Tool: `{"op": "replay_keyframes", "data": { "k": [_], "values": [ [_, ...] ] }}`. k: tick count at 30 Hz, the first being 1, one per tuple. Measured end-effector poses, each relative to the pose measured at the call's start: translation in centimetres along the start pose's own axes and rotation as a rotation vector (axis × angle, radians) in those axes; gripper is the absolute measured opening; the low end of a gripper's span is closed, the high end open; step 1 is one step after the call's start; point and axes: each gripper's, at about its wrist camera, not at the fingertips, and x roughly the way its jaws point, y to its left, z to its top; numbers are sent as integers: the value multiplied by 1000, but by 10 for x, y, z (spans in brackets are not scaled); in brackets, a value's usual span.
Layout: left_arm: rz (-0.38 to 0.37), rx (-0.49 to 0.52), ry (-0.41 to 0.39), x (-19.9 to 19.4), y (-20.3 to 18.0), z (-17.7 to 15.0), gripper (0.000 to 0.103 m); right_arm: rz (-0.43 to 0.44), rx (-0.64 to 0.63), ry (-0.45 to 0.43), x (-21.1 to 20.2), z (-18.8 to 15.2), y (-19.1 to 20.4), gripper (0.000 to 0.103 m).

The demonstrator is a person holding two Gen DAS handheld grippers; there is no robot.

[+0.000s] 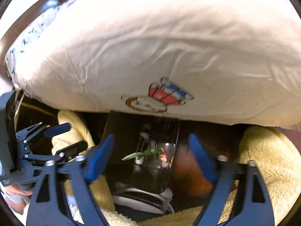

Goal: Collect trash
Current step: 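Carry the tube and hair ties down into the bin and open both tools, then grasp the yellow lotion bottle with the left tool while the right tool grasps the black spool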

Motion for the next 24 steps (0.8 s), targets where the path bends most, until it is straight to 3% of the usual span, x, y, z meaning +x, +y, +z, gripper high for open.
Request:
{"op": "replay_keyframes", "data": {
  "k": [3, 8, 13, 22, 24],
  "values": [
    [28, -7, -50, -19, 8, 6, 86, -14, 11, -48, -17, 7, -5, 93],
    [45, -15, -131, -53, 18, 18, 92, -62, -35, -135, -47, 23, -3, 94],
    [47, -9, -219, -84, 29, 41, 94, -93, -82, -228, -71, 50, -1, 94],
    [156, -7, -376, -112, 37, 103, 95, -69, -110, -339, -71, 134, -3, 93],
    [188, 3, -409, -116, 37, 115, 95, -63, -117, -342, -67, 155, -2, 85]
  ]
}}
